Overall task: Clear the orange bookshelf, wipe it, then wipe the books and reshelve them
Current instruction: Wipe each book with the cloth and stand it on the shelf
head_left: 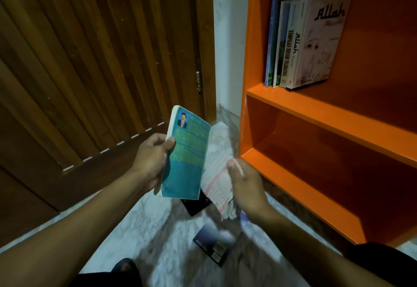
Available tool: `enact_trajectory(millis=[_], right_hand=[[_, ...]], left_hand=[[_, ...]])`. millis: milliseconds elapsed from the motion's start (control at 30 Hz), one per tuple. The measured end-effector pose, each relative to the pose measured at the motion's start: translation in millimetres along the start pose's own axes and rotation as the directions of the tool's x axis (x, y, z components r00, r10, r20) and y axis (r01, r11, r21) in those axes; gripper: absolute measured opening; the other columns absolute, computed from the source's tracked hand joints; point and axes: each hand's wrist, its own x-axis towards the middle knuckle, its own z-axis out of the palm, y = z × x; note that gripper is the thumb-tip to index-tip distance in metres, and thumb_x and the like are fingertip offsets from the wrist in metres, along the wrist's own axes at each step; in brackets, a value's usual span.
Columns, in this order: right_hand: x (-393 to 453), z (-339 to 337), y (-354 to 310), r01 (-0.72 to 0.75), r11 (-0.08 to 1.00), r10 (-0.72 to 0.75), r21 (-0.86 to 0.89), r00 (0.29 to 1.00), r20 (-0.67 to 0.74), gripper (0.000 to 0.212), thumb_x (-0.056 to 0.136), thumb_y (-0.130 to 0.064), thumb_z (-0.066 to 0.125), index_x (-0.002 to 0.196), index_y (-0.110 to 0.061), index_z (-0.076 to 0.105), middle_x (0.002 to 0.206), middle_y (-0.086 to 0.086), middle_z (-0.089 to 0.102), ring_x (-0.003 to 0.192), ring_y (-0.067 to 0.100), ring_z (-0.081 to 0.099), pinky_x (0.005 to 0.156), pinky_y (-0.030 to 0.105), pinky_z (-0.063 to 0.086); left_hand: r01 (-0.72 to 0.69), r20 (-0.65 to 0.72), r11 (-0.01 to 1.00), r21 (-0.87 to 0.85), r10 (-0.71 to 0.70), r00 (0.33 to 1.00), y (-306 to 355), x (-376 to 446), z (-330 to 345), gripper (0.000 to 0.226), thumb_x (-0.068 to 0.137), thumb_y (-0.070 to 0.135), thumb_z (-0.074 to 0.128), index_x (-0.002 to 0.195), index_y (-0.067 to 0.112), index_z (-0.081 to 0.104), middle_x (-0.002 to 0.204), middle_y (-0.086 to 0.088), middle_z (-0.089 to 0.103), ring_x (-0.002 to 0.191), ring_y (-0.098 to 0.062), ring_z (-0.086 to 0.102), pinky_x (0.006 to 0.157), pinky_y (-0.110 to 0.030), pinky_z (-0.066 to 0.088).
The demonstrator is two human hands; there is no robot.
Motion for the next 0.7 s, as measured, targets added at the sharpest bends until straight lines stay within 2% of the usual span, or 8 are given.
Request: enact_trajectory(millis=[67, 133, 200, 267, 400, 467, 633, 700], right_hand=[[17, -11, 2, -0.079, 0.986, 0.099, 0.144, 0.986, -0.136, 0.033, 0.106, -0.03, 0.042, 0.088, -0.007, 0.059, 0.087, 0.022, 0.063, 0.077, 0.021, 0.063, 0.066, 0.036, 0.047], [30, -20, -1, -0.102, 0.954, 0.168, 0.283, 0.962, -0.217, 0.028, 0.106, -0.028, 0.042, 0.095, -0.016, 0.064, 0.098, 0.017, 0.069, 0.092, 0.033, 0.068, 0.078, 0.048, 0.054], [37, -24, -7, -0.046, 0.951, 0.135, 0.305, 0.952, -0.276, 0.023, 0.105, -0.031, 0.044, 0.1, -0.028, 0.066, 0.102, 0.003, 0.072, 0.097, 0.023, 0.07, 0.086, 0.048, 0.057], [36, -22, -14, 0.034, 0.97, 0.035, 0.24, 0.96, -0.279, 0.021, 0.104, -0.041, 0.046, 0.107, -0.036, 0.066, 0.104, -0.013, 0.07, 0.097, 0.001, 0.067, 0.085, 0.032, 0.057], [19, -6, -17, 0.119, 0.99, -0.125, -0.07, 0.989, -0.084, 0.031, 0.105, -0.04, 0.04, 0.134, -0.044, 0.051, 0.151, -0.02, 0.042, 0.144, 0.003, 0.031, 0.12, 0.035, 0.024], [10, 1, -15, 0.17, 0.974, -0.164, -0.147, 0.985, 0.05, 0.034, 0.106, -0.033, 0.038, 0.136, -0.049, 0.041, 0.147, -0.031, 0.03, 0.147, -0.002, 0.017, 0.123, 0.033, 0.013], [-6, 14, 3, 0.134, 0.991, -0.125, -0.026, 0.968, 0.218, 0.033, 0.105, -0.031, 0.043, 0.131, -0.047, 0.053, 0.145, -0.029, 0.038, 0.142, -0.005, 0.028, 0.121, 0.038, 0.029], [-12, 17, 7, 0.158, 0.987, -0.147, -0.019, 0.95, 0.276, 0.035, 0.104, -0.026, 0.046, 0.122, -0.055, 0.053, 0.137, -0.039, 0.04, 0.136, -0.016, 0.027, 0.12, 0.032, 0.028]], left_hand=[[0.025, 0.066, 0.999, 0.033, -0.027, 0.997, -2, -8, 2, 0.019, 0.102, 0.026, 0.054, 0.099, 0.008, 0.057, 0.1, -0.018, 0.074, 0.087, -0.036, 0.073, 0.08, -0.05, 0.057], [0.068, 0.139, 0.997, 0.033, -0.071, 0.988, -5, -17, 9, 0.017, 0.102, 0.024, 0.054, 0.098, 0.008, 0.056, 0.096, -0.017, 0.075, 0.084, -0.035, 0.074, 0.075, -0.048, 0.059], [0.134, 0.212, 0.991, 0.002, -0.131, 0.968, -10, -26, 20, 0.014, 0.102, 0.021, 0.055, 0.094, 0.009, 0.056, 0.091, -0.017, 0.076, 0.078, -0.033, 0.074, 0.068, -0.041, 0.06], [0.215, 0.282, 0.976, -0.035, -0.197, 0.939, -16, -34, 33, 0.015, 0.1, 0.018, 0.058, 0.087, 0.01, 0.056, 0.089, -0.018, 0.074, 0.076, -0.032, 0.072, 0.067, -0.038, 0.059], [0.366, 0.382, 0.92, -0.14, -0.291, 0.877, -21, -42, 55, 0.012, 0.099, 0.017, 0.059, 0.089, 0.01, 0.058, 0.088, -0.017, 0.069, 0.078, -0.028, 0.069, 0.071, -0.038, 0.06], [0.427, 0.372, 0.875, -0.228, -0.327, 0.869, -17, -38, 58, 0.007, 0.099, 0.016, 0.058, 0.097, 0.009, 0.059, 0.093, -0.017, 0.07, 0.086, -0.028, 0.069, 0.078, -0.04, 0.059], [0.418, 0.239, 0.832, -0.365, -0.35, 0.906, -7, -23, 51, 0.017, 0.104, 0.016, 0.051, 0.099, 0.006, 0.064, 0.069, -0.016, 0.074, 0.076, -0.03, 0.069, 0.066, -0.046, 0.055], [0.383, 0.168, 0.823, -0.42, -0.345, 0.924, -3, -18, 45, 0.019, 0.105, 0.018, 0.049, 0.097, 0.006, 0.061, 0.08, -0.018, 0.072, 0.077, -0.032, 0.066, 0.067, -0.048, 0.052]])
